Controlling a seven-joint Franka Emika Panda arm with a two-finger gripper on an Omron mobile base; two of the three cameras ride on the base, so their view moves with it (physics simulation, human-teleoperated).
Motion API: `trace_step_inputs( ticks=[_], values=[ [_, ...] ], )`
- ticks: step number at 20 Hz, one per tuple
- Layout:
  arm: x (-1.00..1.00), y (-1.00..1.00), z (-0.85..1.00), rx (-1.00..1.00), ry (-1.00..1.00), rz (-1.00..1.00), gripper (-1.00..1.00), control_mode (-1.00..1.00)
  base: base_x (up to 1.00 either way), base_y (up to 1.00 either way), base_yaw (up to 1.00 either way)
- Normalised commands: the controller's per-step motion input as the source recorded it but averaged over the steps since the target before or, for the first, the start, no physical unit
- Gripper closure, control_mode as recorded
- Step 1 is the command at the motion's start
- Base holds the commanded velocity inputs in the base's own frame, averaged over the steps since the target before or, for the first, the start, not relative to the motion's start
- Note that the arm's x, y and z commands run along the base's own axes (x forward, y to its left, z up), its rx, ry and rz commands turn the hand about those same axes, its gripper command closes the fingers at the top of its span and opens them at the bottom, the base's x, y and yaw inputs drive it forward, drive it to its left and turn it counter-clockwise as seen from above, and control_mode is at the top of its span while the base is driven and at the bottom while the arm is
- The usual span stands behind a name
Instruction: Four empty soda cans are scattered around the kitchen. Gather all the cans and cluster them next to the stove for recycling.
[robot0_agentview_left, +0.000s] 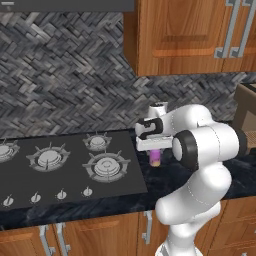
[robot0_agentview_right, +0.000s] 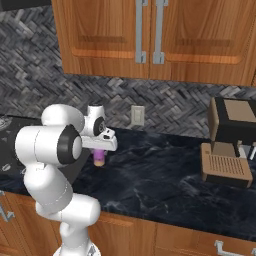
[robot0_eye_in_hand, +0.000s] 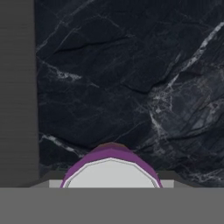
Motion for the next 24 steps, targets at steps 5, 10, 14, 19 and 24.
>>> trace_step_inputs(
  ticks=[5,10,14,19,24],
  values=[
    [0.00,0.00,-0.07,0.00,-0.02,0.00,1.00,-1.00,0.00,0.00,0.00],
    [0.00,0.00,0.00,0.00,0.00,0.00,1.00,-1.00,0.00,0.00,0.00],
    [0.00,0.00,0.00,0.00,0.00,0.00,-1.00,-1.00,0.00,0.00,0.00],
    [-0.01,0.00,0.00,0.00,-0.01,0.00,-1.00,-1.00,0.00,0.00,0.00],
    [-0.11,0.00,0.00,0.00,-0.04,-0.01,-1.00,-1.00,0.00,0.00,0.00]
  ],
)
